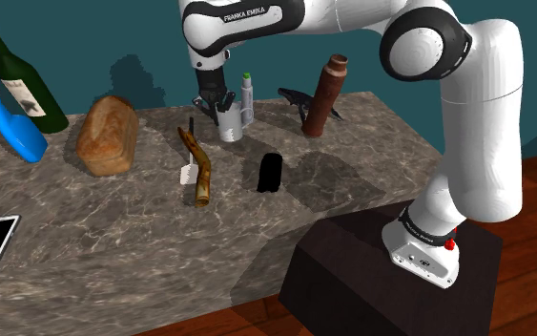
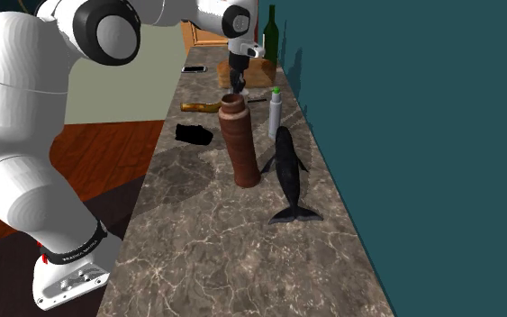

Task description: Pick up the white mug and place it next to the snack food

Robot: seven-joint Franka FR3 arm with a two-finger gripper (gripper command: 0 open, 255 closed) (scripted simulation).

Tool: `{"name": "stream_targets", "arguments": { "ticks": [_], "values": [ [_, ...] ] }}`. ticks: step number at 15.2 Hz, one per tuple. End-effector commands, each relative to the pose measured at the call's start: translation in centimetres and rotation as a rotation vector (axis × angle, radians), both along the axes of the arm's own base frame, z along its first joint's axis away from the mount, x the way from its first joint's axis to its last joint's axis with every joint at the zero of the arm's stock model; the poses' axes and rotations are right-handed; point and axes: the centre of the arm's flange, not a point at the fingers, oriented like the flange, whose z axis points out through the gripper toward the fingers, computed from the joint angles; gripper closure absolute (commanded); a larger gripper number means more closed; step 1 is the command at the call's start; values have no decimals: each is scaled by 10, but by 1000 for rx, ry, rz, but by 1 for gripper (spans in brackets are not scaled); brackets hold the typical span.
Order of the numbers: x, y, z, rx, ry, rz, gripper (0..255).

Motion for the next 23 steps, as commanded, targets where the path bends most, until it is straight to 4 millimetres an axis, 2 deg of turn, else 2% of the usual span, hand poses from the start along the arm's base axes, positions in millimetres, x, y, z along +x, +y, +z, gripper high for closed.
{"name": "stream_targets", "arguments": {
  "ticks": [1,4,12,13,18,22,23],
  "values": [
    [0,0,-11,0,0,0,255],
    [0,0,-29,0,0,0,255],
    [0,0,-29,0,0,0,255],
    [0,0,-29,0,0,0,0],
    [0,0,-29,0,0,0,0],
    [9,-2,21,0,0,0,0],
    [9,-2,21,0,0,0,0]
  ]
}}
